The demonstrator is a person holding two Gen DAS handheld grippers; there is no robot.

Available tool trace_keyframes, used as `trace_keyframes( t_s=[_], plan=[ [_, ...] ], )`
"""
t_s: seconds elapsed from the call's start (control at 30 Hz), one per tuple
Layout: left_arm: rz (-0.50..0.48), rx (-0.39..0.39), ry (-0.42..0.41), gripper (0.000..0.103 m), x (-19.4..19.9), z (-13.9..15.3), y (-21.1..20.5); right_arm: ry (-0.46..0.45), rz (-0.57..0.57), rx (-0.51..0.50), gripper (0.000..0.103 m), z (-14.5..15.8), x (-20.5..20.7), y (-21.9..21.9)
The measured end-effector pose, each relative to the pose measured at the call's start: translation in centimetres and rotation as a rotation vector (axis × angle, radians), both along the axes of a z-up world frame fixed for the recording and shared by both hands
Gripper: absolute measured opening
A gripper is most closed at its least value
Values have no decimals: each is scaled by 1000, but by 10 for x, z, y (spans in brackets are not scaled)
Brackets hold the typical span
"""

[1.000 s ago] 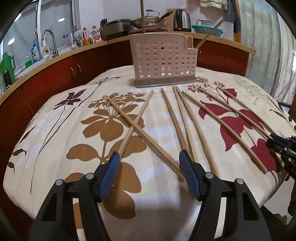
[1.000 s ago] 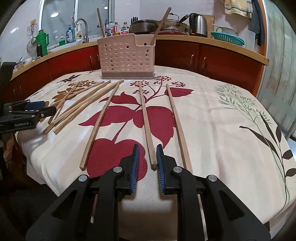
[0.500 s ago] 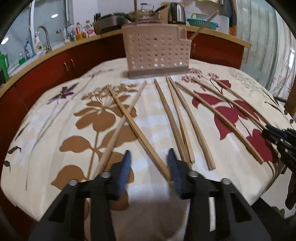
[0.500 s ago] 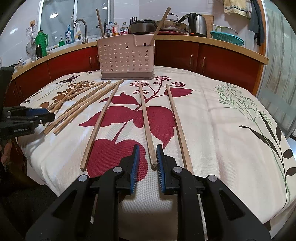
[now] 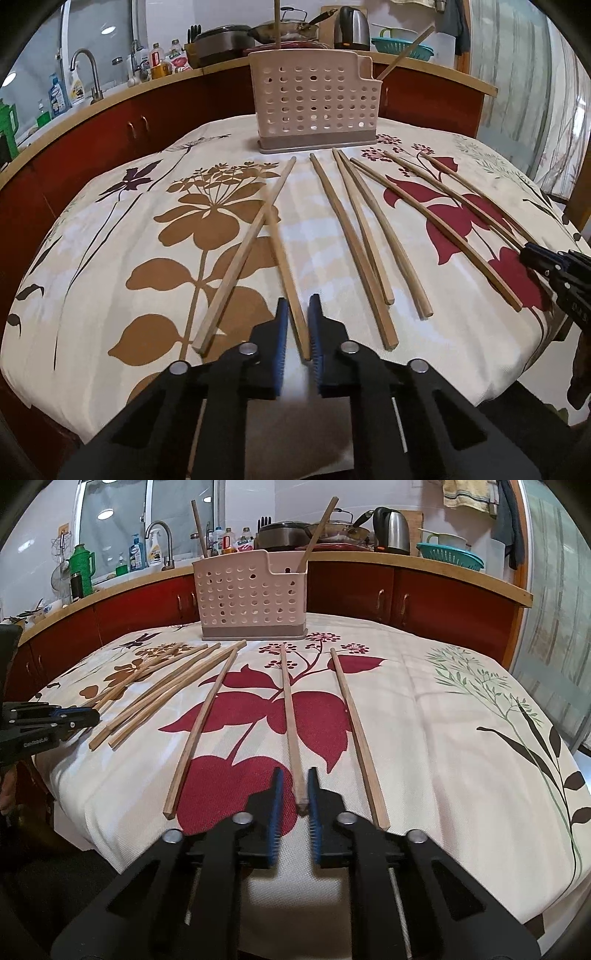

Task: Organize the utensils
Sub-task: 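Close the left tool on a chopstick while the right tool closes on another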

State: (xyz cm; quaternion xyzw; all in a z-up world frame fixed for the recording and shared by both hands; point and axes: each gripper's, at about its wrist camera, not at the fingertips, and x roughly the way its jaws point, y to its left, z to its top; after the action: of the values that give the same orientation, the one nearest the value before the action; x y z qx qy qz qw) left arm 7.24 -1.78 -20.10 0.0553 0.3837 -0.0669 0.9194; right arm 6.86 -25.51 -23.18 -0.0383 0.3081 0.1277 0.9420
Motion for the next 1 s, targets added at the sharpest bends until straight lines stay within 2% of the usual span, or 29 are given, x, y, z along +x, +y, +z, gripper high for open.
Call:
trace_keyframes(
  t_s=[0.23,0.43,1.0],
  plan=[
    [1,24,-25,6,-3,2,0,-11,-14,8,7,3,-2,-1],
    [2,34,-77,6,-9,15,0,-45,-29,15,7,19,-5,-2],
    [8,18,-266,6,-26,75,3,-162,-39,28,7,75,-19,-2]
  ],
)
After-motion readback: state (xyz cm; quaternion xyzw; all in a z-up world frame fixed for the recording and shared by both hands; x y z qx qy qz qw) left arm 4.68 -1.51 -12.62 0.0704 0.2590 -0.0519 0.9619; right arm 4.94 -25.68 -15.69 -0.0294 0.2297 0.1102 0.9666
